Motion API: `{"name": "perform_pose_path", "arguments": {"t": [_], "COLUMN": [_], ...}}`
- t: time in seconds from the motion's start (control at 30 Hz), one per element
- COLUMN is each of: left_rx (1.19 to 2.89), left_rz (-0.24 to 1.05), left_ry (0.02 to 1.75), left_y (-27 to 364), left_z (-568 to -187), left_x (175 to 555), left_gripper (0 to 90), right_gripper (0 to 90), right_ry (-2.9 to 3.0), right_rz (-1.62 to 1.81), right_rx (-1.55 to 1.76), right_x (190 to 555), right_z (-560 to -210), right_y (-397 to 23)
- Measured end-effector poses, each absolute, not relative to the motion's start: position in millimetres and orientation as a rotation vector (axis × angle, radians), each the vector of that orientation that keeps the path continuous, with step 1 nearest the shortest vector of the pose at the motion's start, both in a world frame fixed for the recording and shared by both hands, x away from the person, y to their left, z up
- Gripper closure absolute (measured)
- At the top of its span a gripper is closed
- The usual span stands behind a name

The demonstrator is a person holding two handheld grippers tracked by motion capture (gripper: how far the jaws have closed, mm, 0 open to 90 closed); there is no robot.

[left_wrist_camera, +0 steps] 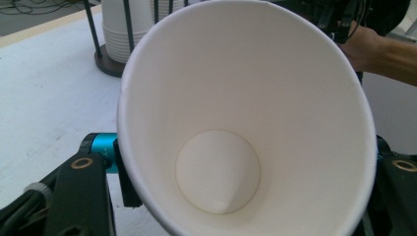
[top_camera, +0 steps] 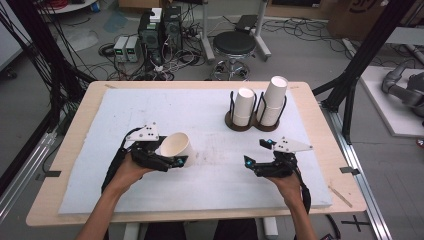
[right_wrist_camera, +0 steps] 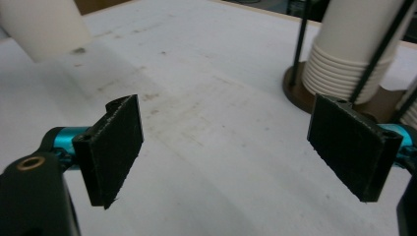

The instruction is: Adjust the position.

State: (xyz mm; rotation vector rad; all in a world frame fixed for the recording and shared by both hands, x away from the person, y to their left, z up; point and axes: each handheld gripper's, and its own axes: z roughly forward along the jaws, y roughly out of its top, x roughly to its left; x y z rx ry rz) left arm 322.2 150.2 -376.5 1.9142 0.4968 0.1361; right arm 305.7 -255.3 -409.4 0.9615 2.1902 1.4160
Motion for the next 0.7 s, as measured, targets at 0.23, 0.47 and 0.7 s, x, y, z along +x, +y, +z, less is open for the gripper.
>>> {"name": "perform_pose_path", "arguments": {"t": [0.23, 0.47, 0.7], "left_rx": [1.937, 1.935, 1.943], "left_rz": [0.141, 0.14, 0.138], "left_ry": [0.521, 0.533, 0.542], "left_y": [149.4, 151.0, 151.4], "left_z": [-378.2, -380.8, -383.1], "left_x": [323.1, 323.4, 324.4], "left_gripper": [30.2, 30.2, 30.2], "right_gripper": [14.1, 14.1, 14.1], "right_ry": [2.137, 2.148, 2.151], "right_rz": [1.374, 1.35, 1.351], "right_rx": [1.041, 1.063, 1.071], "right_x": [305.6, 307.4, 308.1], "right_z": [-415.8, -420.6, -423.5], "right_y": [-260.9, -262.5, -263.8]}}
